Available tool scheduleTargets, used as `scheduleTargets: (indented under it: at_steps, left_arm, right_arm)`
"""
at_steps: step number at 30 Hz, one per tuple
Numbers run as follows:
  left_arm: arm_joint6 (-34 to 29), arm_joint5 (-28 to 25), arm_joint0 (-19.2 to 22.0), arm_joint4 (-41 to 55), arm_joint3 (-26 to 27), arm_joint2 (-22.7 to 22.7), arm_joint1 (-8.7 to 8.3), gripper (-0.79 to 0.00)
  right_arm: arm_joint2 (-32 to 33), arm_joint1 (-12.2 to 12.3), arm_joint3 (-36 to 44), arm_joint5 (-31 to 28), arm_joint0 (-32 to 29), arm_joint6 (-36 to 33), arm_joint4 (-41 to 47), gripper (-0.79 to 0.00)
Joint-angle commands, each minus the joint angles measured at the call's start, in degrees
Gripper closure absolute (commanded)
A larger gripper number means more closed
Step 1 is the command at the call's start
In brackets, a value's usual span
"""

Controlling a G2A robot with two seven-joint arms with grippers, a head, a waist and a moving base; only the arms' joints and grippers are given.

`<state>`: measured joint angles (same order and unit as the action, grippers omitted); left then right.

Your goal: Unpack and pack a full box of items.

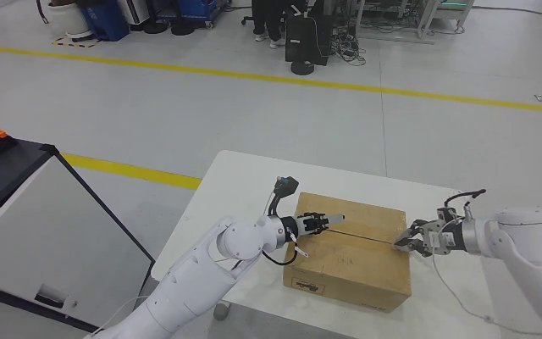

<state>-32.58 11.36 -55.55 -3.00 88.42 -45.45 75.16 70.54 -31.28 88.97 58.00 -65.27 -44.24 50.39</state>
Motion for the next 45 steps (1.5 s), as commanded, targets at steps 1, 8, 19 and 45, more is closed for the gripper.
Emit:
scheduleTargets:
  at_steps: [1,8,19,45]
  left_arm:
    - [0.00,0.00,0.00,0.00,0.00,0.00,0.00,-0.785]
    - [0.00,0.00,0.00,0.00,0.00,0.00,0.00,-0.785]
    - [0.00,0.00,0.00,0.00,0.00,0.00,0.00,-0.785]
    - [0.00,0.00,0.00,0.00,0.00,0.00,0.00,-0.785]
  right_arm:
    - [-1.32,-0.24,-0.60,0.00,1.00,0.28,-0.07,0.000]
    - [-4.98,-0.81,-2.04,0.00,3.45,1.02,-0.64,0.000]
    - [-4.78,-0.61,-1.08,-0.09,4.13,1.49,0.07,-0.785]
    - [15.09,3.87,16.31,-0.24,-6.60,3.15,-1.70,-0.785]
